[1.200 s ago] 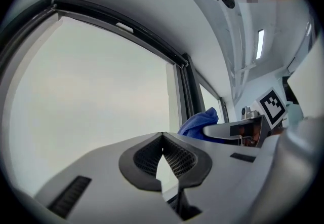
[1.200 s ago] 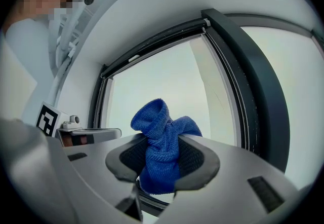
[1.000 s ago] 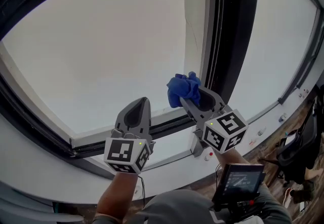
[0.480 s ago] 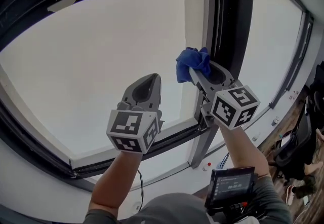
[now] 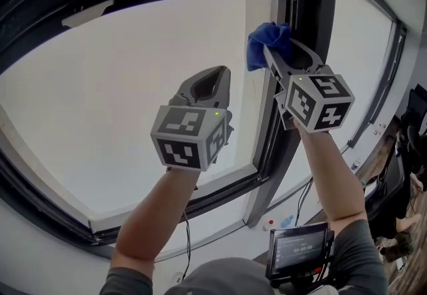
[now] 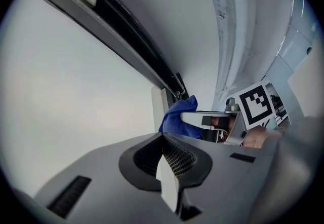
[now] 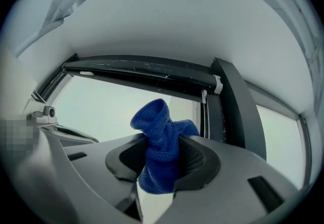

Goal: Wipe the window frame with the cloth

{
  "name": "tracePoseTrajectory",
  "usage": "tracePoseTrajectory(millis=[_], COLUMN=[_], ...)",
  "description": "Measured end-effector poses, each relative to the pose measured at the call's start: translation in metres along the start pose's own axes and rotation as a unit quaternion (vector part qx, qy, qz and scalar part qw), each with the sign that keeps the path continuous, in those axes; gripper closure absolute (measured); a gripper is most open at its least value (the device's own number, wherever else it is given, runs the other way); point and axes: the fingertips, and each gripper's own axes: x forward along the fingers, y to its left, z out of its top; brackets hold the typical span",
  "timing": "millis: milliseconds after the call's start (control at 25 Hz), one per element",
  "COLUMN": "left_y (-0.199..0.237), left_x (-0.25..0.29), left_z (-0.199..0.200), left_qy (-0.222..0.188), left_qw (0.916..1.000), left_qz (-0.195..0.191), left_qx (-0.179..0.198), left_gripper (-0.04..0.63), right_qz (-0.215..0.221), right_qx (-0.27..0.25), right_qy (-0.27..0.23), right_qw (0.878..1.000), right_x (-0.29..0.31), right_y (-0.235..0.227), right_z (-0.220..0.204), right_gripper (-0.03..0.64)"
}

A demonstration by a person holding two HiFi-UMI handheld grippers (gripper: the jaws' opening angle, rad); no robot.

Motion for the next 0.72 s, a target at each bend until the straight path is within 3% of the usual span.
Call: tracePoseTrajectory(millis=[320, 720], left_y=[-0.007, -0.012], left_x=[0.038, 0.055], left_z=[0.031, 0.048], left_qy=[-0.018, -0.031], left_qw=[0.9990, 0.9987], left_qz=[-0.009, -0.015], left_qx=[0.040, 0.037], left_gripper=[0.588, 0.588], right_qz=[-0.033, -0.038], right_qx=[-0.072, -0.120], right_qy=[0.003, 0.020], right_qw=[0.997, 0.992], right_x=[0.026, 0.044], right_y=[-0.016, -0.023], right_z=[0.026, 0.041], right_gripper=[0.465, 0.465])
